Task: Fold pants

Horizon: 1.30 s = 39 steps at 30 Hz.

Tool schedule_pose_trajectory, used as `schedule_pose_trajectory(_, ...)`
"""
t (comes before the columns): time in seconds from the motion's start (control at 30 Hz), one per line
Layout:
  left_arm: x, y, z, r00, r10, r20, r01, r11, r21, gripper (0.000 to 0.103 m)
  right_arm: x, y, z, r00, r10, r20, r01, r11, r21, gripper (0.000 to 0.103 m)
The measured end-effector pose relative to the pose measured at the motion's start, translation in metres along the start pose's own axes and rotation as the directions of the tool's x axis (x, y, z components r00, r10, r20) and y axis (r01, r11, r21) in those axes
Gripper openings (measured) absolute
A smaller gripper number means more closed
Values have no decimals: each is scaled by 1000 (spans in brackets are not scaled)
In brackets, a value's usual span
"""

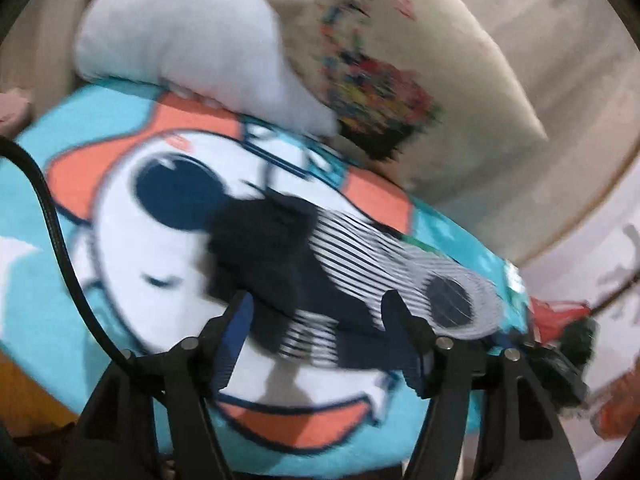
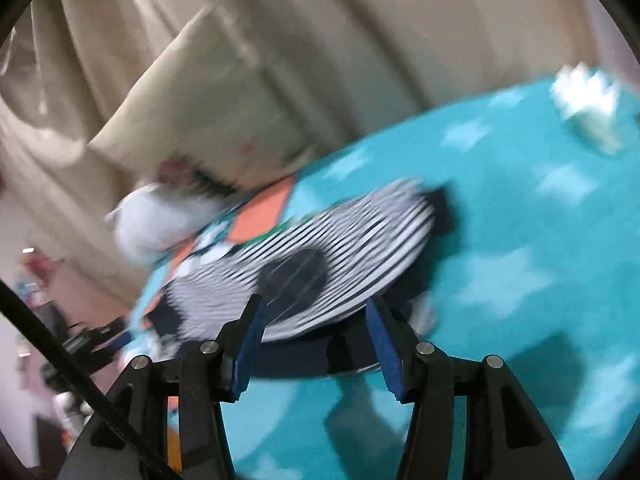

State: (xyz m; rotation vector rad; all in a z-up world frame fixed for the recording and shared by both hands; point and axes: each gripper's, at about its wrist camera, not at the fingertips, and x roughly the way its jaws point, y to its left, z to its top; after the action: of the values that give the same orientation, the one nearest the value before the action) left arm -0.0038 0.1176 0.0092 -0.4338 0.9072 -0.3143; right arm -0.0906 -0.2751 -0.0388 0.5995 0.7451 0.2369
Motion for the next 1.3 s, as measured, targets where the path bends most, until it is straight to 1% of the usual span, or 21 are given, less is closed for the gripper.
schedule_pose_trajectory(0.07, 8, -11, -6, 999, -30, -26, 31, 999, 18, 66, 15, 2, -7, 997, 59, -56, -57, 998, 26, 56)
schedule_pose_trajectory(0.13, 16, -17, -8, 998, -47, -43, 47, 999, 19, 66, 31, 3, -13, 988, 108, -111, -102, 993, 61, 56)
schedule_pose_trajectory(0.2, 24, -21, -9, 995, -76, -62, 76, 997, -1, 66, 47, 10, -17, 981, 137, -135, -126, 988, 88, 56)
schedule_pose_trajectory(0.27, 30, -25, -11, 992, -102, -76, 100, 995, -18, 66, 56, 17, -17, 982, 129, -137, -119, 990, 81, 56)
schedule_pose_trajectory(0.33, 35, -27, -12, 990, -111, -90, 109, 994, -27, 67, 64, 21, -15, 986, 110, -126, -101, 992, 75, 56)
schedule_pose_trajectory(0.43, 48, -31, -13, 982, -139, -124, 133, 990, -55, 68, 74, 15, -7, 989, 96, -113, -82, 989, 125, 56)
schedule_pose_trajectory(0.47, 50, -32, -14, 981, -145, -132, 138, 988, -62, 68, 76, 13, -5, 990, 93, -105, -78, 987, 144, 50)
schedule_pose_trajectory(0.5, 54, -33, -14, 978, -154, -141, 145, 987, -71, 68, 77, 10, -2, 992, 82, -101, -67, 987, 146, 38)
schedule_pose_trajectory(0.53, 56, -33, -15, 976, -164, -146, 154, 985, -78, 68, 77, 11, 0, 993, 70, -96, -56, 989, 138, 31)
schedule_pose_trajectory(0.57, 58, -34, -16, 972, -180, -153, 168, 982, -84, 68, 76, 11, 2, 993, 67, -92, -55, 990, 127, 17)
schedule_pose_trajectory(0.67, 62, -39, -18, 960, -228, -165, 213, 972, -102, 68, 69, 17, 7, 994, 95, -56, -88, 990, 106, 13)
schedule_pose_trajectory(0.77, 67, -44, -21, 949, -259, -178, 245, 964, -99, 69, 55, 30, 14, 995, 97, -11, -97, 994, 44, 12)
schedule_pose_trajectory(0.9, 79, -50, -24, 932, -299, -204, 280, 953, -117, 72, 44, 43, 24, 995, 100, 22, -100, 995, -17, 11)
schedule_pose_trajectory(0.97, 89, -49, -22, 929, -303, -212, 280, 951, -135, 72, 41, 47, 28, 995, 99, 29, -98, 995, -34, 10)
schedule_pose_trajectory(1.03, 98, -42, -18, 932, -288, -218, 255, 952, -169, 72, 38, 48, 30, 994, 100, 34, -98, 994, -43, 10)
schedule_pose_trajectory(1.1, 102, -33, -13, 931, -296, -214, 256, 947, -195, 72, 36, 50, 31, 994, 98, 40, -96, 994, -55, 9)
schedule_pose_trajectory(1.13, 102, -30, -10, 934, -290, -207, 249, 947, -203, 68, 35, 50, 32, 994, 97, 42, -94, 994, -62, 9)
schedule_pose_trajectory(1.17, 103, -27, -5, 942, -272, -197, 232, 951, -205, 59, 34, 50, 33, 995, 94, 44, -91, 993, -70, 9)
schedule_pose_trajectory(1.2, 102, -25, -1, 945, -267, -190, 228, 952, -205, 53, 32, 50, 34, 995, 93, 45, -90, 993, -78, 9)
schedule_pose_trajectory(1.27, 102, -21, 10, 948, -260, -182, 224, 954, -200, 34, 34, 52, 36, 995, 85, 44, -81, 993, -88, 9)
schedule_pose_trajectory(1.3, 102, -21, 13, 952, -251, -178, 216, 957, -195, 29, 35, 51, 38, 996, 79, 41, -75, 993, -92, 9)
